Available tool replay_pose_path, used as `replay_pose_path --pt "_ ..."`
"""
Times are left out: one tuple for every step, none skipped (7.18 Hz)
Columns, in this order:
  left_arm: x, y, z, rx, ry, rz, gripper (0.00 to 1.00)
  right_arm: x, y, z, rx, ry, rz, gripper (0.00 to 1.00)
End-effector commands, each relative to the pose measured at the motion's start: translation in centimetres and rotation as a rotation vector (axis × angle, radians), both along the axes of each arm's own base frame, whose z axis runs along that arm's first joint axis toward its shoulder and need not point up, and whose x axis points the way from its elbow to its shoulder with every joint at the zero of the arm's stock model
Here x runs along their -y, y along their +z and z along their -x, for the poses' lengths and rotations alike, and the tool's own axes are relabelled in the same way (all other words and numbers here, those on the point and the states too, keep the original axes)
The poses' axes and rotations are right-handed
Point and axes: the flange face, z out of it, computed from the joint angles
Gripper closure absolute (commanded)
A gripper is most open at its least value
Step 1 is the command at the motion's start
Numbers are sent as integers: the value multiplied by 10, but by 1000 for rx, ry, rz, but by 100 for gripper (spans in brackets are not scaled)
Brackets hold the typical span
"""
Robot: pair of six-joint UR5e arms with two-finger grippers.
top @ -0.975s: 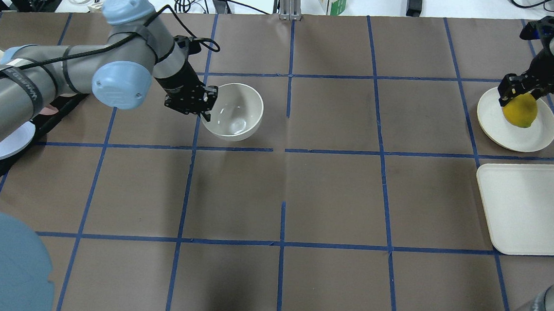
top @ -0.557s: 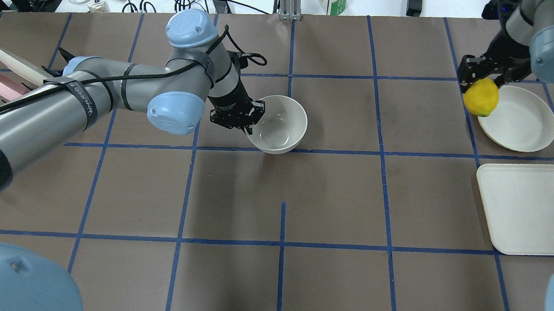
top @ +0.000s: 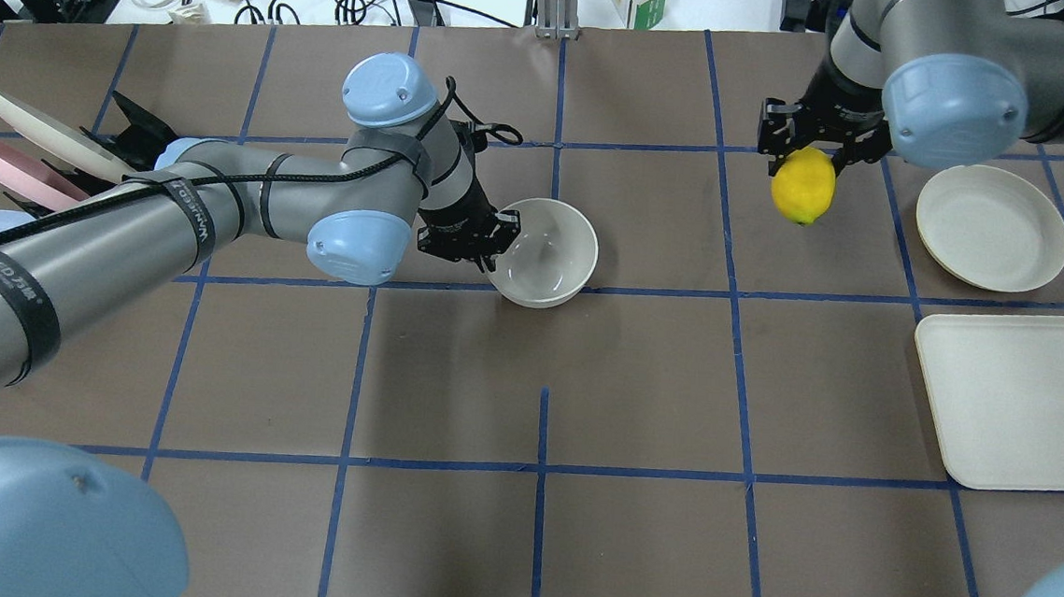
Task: Place bowl and put lemon in it
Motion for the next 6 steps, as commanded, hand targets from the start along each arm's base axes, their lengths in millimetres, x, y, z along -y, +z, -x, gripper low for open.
replay_pose_path --pt "-3 -1 -1 -3 0 3 0 -6 -7 -63 13 12 24 100" --pt "5 24 -12 -2 -4 48 0 -7 -16 -79 58 10 15 100" --pt "18 48 -44 -2 -4 88 0 -5 -20 -95 97 12 41 100" --pt "26 68 -77 3 -39 102 0 -6 -27 -125 110 17 67 100" --pt "24 91 -109 37 -93 102 0 -10 -37 -150 118 6 70 100" --pt "17 115 -122 148 -148 120 0 -12 -44 -162 127 -26 70 100"
